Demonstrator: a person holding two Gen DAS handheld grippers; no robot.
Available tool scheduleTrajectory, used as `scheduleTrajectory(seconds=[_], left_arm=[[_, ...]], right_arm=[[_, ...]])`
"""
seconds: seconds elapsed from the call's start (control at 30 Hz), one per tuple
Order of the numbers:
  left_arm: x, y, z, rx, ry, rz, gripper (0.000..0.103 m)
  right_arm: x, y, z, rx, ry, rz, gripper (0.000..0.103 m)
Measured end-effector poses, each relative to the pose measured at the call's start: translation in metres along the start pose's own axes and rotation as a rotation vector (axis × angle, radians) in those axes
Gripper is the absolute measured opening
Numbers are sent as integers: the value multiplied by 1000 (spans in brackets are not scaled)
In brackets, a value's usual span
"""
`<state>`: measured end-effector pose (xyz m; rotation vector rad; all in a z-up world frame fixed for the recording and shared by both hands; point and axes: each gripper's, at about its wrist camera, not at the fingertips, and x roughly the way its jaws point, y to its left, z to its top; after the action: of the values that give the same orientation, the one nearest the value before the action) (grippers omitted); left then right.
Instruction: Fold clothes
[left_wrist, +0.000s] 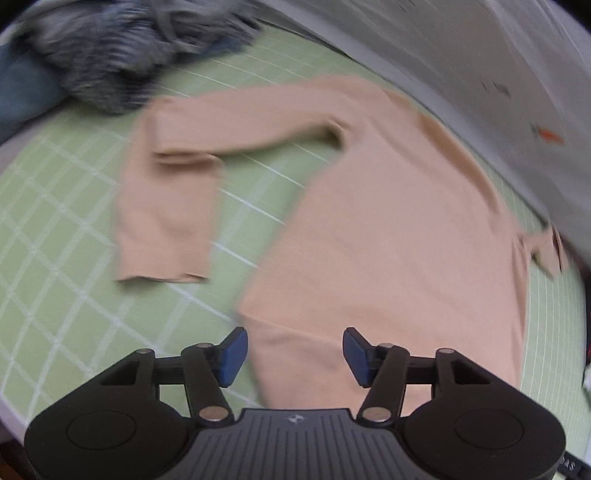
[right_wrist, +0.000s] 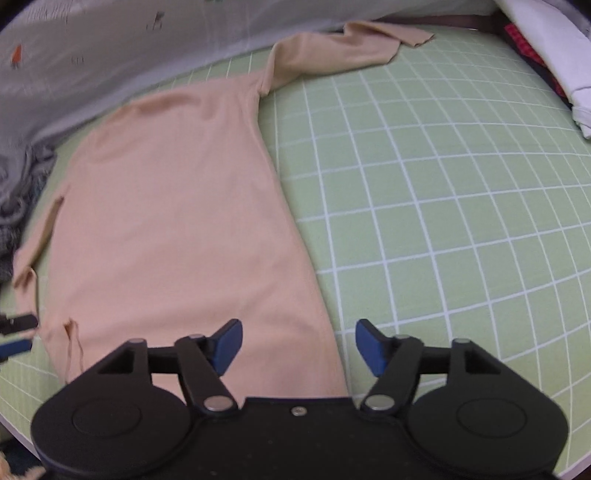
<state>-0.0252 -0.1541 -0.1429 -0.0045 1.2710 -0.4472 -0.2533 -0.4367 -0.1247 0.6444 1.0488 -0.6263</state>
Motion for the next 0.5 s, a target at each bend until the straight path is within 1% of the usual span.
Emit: scheduleTrajectory(seconds=[0.03,0.07,0.1,0.23,0.33,0.37,0.4,0.43,0.47,0.5], left_arm=[[7,-7,0,27,18,3,64],[14,-14,0,54,35,6,70],[20,-20,0,79,48,19,72],[35,-36,-2,156,68,87,72],[38,-43,-4,200,64,124,69],[37,-44,-5,213,60,140,63],[35,-44,-7,219,52,163,49],[34,-43,-8,220,42,188,41],[31,-39,-9,204,38,190,28],[27,-32,-9,178,38,178,18]], right_arm=[[3,1,0,-11,11,-7,71],[6,2,1,-17,19,-10,72],[8,1,1,-21,25,-13,72],[15,0,0,-31,48,-26,72],[17,-3,0,-21,63,-23,72],[18,-3,0,-20,62,-25,72],[18,-3,-1,-19,62,-26,72],[18,-2,-1,-18,62,-27,73],[18,-1,-1,-20,61,-26,72],[17,0,-1,-21,61,-25,72]])
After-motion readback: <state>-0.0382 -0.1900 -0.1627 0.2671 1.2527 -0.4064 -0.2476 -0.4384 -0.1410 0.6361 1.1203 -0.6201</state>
